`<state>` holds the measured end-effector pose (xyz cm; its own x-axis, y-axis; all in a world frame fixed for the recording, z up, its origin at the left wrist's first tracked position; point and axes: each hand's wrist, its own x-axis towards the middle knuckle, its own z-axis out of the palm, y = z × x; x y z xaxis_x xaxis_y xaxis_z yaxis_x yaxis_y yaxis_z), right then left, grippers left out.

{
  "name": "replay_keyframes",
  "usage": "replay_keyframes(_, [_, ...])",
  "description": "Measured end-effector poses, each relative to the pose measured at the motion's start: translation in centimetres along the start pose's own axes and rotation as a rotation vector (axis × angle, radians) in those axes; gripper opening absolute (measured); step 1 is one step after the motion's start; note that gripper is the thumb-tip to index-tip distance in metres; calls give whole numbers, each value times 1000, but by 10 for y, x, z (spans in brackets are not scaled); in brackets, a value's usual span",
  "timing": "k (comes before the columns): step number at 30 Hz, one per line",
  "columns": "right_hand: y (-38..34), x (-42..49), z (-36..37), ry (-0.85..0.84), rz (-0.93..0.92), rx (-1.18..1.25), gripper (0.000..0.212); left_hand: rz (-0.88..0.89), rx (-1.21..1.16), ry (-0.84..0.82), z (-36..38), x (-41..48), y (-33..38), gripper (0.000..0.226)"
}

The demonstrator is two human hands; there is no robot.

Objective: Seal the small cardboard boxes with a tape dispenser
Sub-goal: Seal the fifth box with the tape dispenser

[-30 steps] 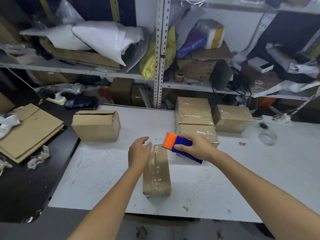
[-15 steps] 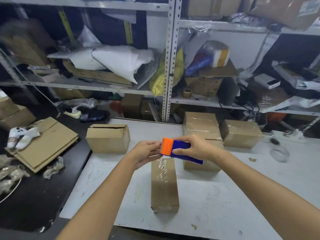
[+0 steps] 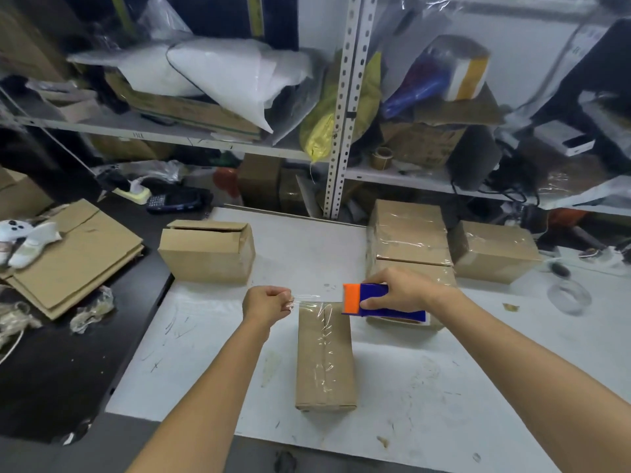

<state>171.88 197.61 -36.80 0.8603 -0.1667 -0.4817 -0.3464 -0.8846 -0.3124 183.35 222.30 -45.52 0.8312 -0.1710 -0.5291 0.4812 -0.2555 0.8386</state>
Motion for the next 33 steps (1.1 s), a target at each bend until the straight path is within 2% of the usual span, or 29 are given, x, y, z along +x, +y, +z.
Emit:
replay_keyframes(4, [0,22,4,-34,11,-65,54,-26,-17,5,5,15,-12,9])
replay_keyframes(9, [2,42,8,-91,56,-101,60,-30,-20,34,16,27,-20,20])
replay_keyframes(14, [8,50,8,-135,87,-112,62,-64,-16,14,34,35,-39,9])
replay_keyframes(18, [13,51,13,-134,91,-85,64,-4,92,37,48,36,-49,17])
replay_keyframes(20, [13,49,14,-135,98,-61,63,29,167,58,49,35,-53,12])
replay_keyframes(21, [13,47,15,-133,99,-55,63,27,187,55,49,35,-55,15])
replay_keyframes(23, [13,43,15,-123,108,-40,62,-35,215,21,44,40,-63,51])
replay_keyframes(24, [13,42,16,-118,111,-30,62,-59,225,14,42,42,-64,60])
replay_keyframes(25, [11,41,17,-115,109,-16,62,-53,225,15,40,41,-62,55])
replay_keyframes(27, [8,42,22,-107,99,14,61,-5,195,38,35,36,-55,20])
replay_keyframes(28, [4,43,25,-105,96,20,62,16,192,52,32,32,-52,16])
replay_keyframes(31, [-7,44,37,-79,69,56,62,41,195,47,16,17,-46,27])
replay_keyframes(33, [-14,43,45,-65,44,117,58,87,201,18,6,7,-46,22])
